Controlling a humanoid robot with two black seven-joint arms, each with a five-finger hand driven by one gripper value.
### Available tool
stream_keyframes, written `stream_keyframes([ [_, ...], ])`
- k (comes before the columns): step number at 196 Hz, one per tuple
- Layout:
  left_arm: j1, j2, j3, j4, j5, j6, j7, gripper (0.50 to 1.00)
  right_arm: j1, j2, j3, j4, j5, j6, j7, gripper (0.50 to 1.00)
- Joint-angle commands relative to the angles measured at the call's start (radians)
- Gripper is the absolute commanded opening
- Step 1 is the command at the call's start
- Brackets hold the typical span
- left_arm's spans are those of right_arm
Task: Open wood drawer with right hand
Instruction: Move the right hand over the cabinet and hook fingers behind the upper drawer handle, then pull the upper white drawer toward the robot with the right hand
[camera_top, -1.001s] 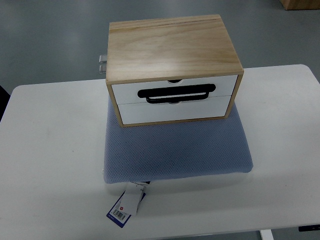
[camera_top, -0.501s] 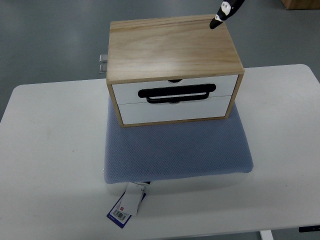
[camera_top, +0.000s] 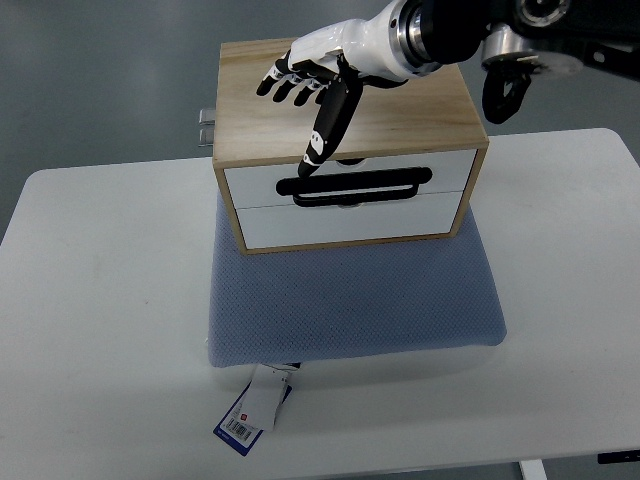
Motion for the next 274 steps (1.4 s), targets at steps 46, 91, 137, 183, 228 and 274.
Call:
stream_keyframes([
  [46,0.0,0.0,0.0,0.002,0.0,-0.001,0.0,1.0,-0.092,0.001,0.0,0.019,0.043,-0.042,0.0,0.94],
  [91,0.0,0.0,-0.001,0.001,0.0,-0.003,0.0,1.0,-0.149,-0.01,-0.001,0.019,0.003,0.01,0.0,0.94],
  [137,0.0,0.0,-0.001,0.002,0.0,-0.003,0.0,1.0,-0.184,-0.027,-0.035,0.019,-0.121,0.07,0.0,0.94],
  [183,0.0,0.0,0.0,0.004,0.0,-0.003,0.0,1.0,-0.208,-0.047,-0.063,0.017,-0.204,0.099,0.0,0.938],
  [228,0.0,0.0,0.0,0.004,0.0,-0.003,0.0,1.0,-0.228,-0.048,-0.063,0.014,-0.216,0.099,0.0,0.938],
  [274,0.0,0.0,0.0,0.007,-0.002,-0.001,0.0,1.0,-0.227,-0.059,-0.054,0.017,-0.208,0.197,0.0,0.94],
])
